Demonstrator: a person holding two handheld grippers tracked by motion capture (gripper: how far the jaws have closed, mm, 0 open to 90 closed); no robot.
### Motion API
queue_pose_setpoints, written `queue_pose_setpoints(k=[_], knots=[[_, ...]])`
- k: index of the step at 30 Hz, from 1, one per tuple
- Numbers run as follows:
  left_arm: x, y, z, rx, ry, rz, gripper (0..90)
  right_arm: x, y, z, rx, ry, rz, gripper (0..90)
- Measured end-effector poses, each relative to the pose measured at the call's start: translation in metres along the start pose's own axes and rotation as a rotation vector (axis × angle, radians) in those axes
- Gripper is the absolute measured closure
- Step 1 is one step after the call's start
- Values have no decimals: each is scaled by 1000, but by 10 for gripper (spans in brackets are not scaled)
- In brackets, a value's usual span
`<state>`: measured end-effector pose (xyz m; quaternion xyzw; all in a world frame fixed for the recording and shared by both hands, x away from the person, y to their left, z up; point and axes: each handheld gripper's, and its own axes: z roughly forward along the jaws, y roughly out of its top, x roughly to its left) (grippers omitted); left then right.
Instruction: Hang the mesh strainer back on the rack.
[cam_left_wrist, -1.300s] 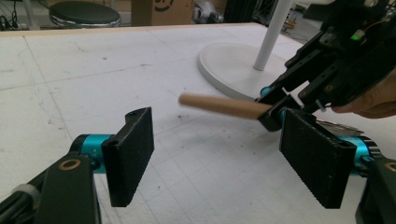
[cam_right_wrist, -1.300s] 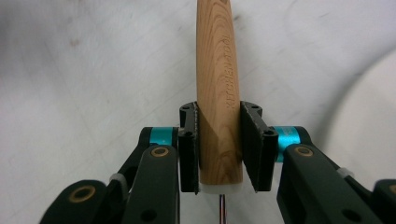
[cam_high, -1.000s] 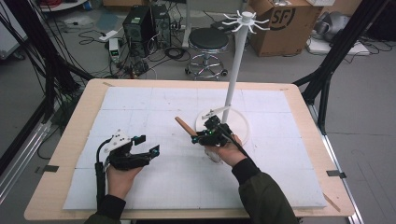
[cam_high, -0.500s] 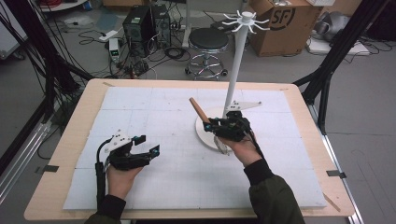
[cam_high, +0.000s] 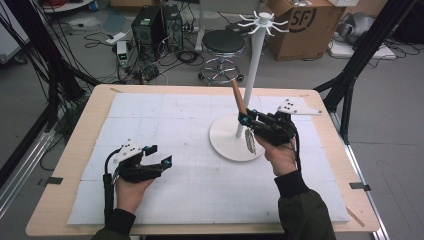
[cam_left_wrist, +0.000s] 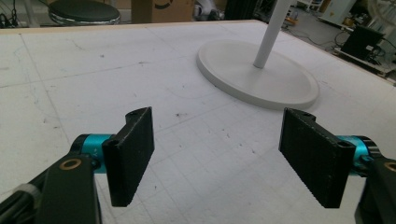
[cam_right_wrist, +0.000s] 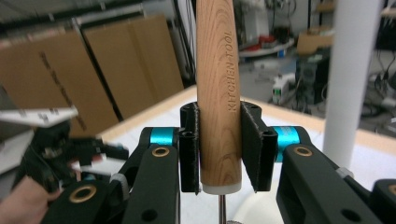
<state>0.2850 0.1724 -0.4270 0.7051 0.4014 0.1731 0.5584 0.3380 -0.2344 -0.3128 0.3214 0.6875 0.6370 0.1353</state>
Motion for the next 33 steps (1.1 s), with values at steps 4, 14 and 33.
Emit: queue_pose_setpoints(k=[4, 14, 33], knots=[[0, 0, 0, 2, 3, -2, 270, 0, 4, -8, -55, -16, -6, 707], [0, 0, 1, 3, 3, 0, 271, 4, 27, -31, -248, -67, -38, 707], [0, -1, 0, 3, -8, -6, 271, -21, 47, -40, -461, -158, 55, 707]])
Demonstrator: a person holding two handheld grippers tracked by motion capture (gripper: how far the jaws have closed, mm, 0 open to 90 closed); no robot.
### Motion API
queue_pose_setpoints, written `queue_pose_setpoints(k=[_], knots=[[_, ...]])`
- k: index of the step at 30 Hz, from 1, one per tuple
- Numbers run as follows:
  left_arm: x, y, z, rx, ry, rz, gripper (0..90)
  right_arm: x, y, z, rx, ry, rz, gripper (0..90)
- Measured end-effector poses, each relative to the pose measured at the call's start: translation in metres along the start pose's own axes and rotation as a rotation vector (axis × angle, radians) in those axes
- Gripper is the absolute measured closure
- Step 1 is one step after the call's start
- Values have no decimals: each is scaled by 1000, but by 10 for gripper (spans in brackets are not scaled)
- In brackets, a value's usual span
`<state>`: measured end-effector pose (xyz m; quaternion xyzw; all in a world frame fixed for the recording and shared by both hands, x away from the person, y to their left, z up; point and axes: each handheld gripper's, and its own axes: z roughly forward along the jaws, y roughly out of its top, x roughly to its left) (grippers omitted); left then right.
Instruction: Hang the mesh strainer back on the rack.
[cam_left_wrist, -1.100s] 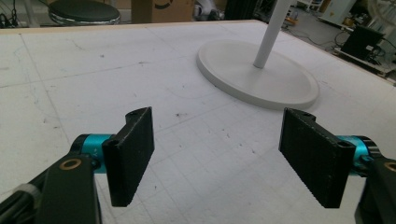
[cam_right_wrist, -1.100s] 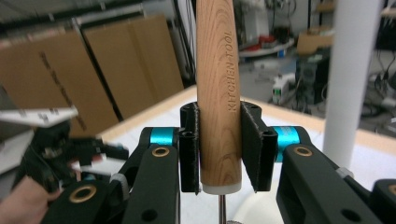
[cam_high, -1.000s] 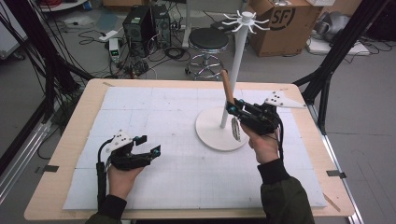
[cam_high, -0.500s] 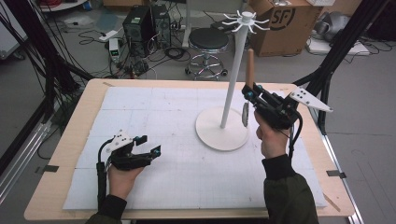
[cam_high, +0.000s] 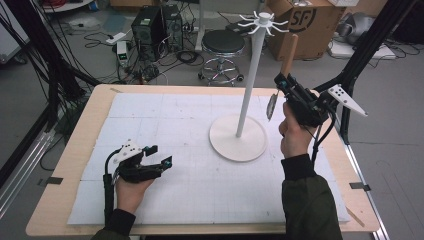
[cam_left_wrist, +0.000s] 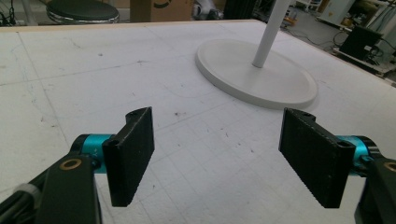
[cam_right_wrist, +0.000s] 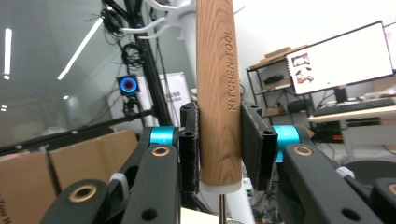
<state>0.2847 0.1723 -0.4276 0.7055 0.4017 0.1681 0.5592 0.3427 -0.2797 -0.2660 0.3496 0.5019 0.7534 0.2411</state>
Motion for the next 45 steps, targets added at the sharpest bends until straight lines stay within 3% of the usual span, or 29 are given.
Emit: queue_pose_setpoints(k=[6, 26, 30, 35, 41, 45], knots=[[0, 0, 0, -4, 0, 2, 272, 1, 7, 8, -7, -17, -15, 707], [0, 0, 0, -5, 1, 4, 272, 6, 18, 30, 64, -35, -64, 706], [0, 0, -1, -7, -2, 4, 273, 12, 16, 36, 87, -49, -106, 705], [-1, 0, -1, -5, -3, 6, 272, 13, 10, 37, 87, -72, -116, 705], [-1, 0, -1, -3, -7, 13, 277, 7, 5, 31, 63, -86, -92, 702], [-1, 0, 0, -6, -6, 10, 277, 7, 5, 30, 54, -88, -111, 699]])
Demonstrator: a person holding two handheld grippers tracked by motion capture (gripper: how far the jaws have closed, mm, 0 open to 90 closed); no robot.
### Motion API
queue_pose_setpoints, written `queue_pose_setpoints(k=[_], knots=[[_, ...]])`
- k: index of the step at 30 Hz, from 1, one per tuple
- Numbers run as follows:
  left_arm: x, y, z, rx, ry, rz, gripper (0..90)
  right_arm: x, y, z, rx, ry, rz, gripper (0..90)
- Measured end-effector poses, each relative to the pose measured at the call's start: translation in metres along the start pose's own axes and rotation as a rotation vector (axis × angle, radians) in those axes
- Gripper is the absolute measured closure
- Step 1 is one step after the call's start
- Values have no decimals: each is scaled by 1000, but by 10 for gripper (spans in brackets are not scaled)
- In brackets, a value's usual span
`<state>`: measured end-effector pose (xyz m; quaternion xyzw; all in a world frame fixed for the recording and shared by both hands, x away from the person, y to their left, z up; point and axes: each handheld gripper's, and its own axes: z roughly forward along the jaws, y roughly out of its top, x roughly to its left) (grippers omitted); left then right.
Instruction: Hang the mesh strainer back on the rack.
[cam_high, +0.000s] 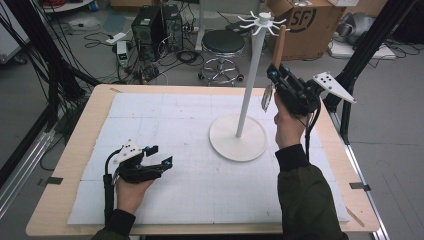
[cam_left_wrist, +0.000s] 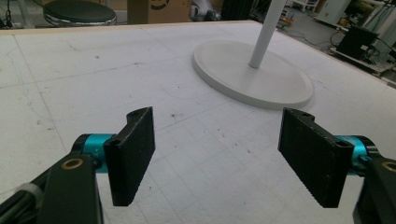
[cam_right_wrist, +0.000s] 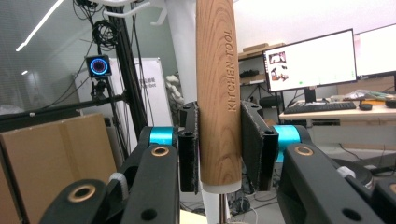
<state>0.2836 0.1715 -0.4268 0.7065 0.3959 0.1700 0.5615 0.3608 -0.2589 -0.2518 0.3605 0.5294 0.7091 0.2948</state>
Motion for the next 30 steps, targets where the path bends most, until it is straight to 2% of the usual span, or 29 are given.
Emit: queue_pose_setpoints(k=[2, 4, 5, 7, 11, 14, 17, 18, 22, 27, 30], knots=[[0, 0, 0, -1, 0, 0, 277, -2, -1, 0, -5, 8, 4, 662], [0, 0, 0, 0, -1, -1, 277, -5, -2, -2, -16, -15, 5, 470], [0, 0, 0, 0, -1, 0, 277, -6, -2, -3, -13, -36, 26, 379], [0, 0, 0, -1, -1, 0, 277, -9, -4, -6, -9, -79, 32, 310], [0, 0, 0, -6, -7, -1, 277, -17, -9, -18, -8, -88, 30, 299], [-1, 0, -1, -12, -17, 10, 277, -23, -11, -27, -28, -107, 32, 291], [-2, 1, -1, -22, -20, 13, 276, -31, -12, -33, -6, -117, 50, 249], [-2, 1, -1, -24, -22, 13, 275, -33, -13, -34, 2, -120, 43, 234], [-3, 0, -1, -26, -22, 13, 273, -35, -19, -40, 25, -104, 29, 210], [-4, 1, 0, -26, -28, 18, 273, -41, -30, -48, 41, -111, 46, 195], [-4, 1, 0, -32, -30, 22, 273, -42, -37, -53, 62, -94, 41, 158]])
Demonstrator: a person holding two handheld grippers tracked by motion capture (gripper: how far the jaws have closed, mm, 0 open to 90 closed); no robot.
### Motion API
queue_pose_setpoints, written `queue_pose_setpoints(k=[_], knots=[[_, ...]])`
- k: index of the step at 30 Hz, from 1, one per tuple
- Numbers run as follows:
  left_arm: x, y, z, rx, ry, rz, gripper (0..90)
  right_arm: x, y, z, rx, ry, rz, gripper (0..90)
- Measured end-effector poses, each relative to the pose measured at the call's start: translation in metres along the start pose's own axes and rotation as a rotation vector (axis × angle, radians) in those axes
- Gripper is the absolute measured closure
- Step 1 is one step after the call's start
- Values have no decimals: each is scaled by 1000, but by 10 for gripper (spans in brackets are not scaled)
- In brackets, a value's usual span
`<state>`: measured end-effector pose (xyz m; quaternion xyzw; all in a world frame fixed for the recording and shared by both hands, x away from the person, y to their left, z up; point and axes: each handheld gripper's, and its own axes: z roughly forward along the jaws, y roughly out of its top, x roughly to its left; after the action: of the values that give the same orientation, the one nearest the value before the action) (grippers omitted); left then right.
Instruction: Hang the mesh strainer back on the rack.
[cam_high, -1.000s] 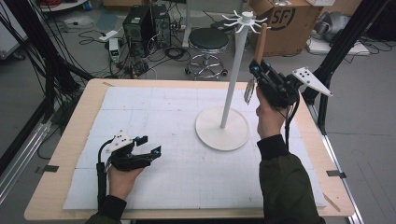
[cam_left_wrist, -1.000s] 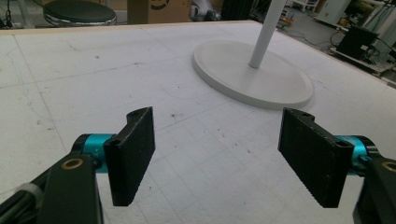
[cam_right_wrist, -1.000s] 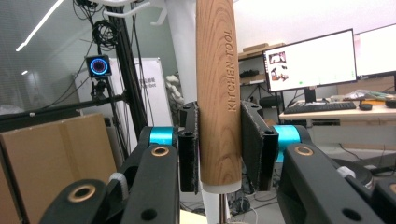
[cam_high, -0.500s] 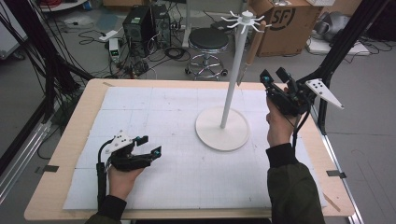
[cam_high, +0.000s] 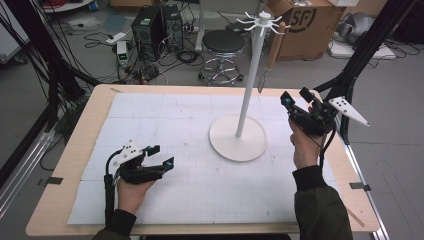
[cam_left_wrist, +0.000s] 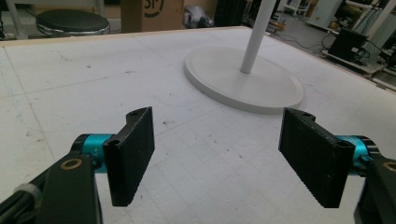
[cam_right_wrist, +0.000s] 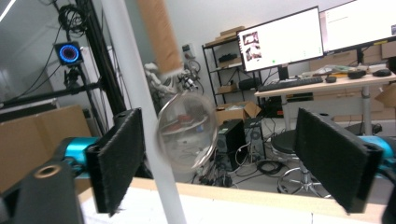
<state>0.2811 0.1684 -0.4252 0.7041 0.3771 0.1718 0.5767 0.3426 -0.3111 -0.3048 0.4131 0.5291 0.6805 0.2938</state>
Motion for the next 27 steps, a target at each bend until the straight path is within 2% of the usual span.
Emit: queue_pose_setpoints(k=[6, 13, 18, 23, 27], knots=[[-3, 1, -1, -28, -18, 19, 265, 1, -7, -4, 52, 37, -29, 157], [-3, 1, 1, -29, -20, 23, 262, -1, -18, -14, 82, 51, -59, 152], [-4, 1, 2, -25, -30, 23, 262, -4, -30, -24, 116, 46, -50, 150], [-5, 0, 5, -18, -34, 26, 262, -2, -44, -29, 197, 40, -95, 151], [-6, 0, 6, -15, -31, 23, 262, -3, -56, -35, 228, 44, -117, 151]])
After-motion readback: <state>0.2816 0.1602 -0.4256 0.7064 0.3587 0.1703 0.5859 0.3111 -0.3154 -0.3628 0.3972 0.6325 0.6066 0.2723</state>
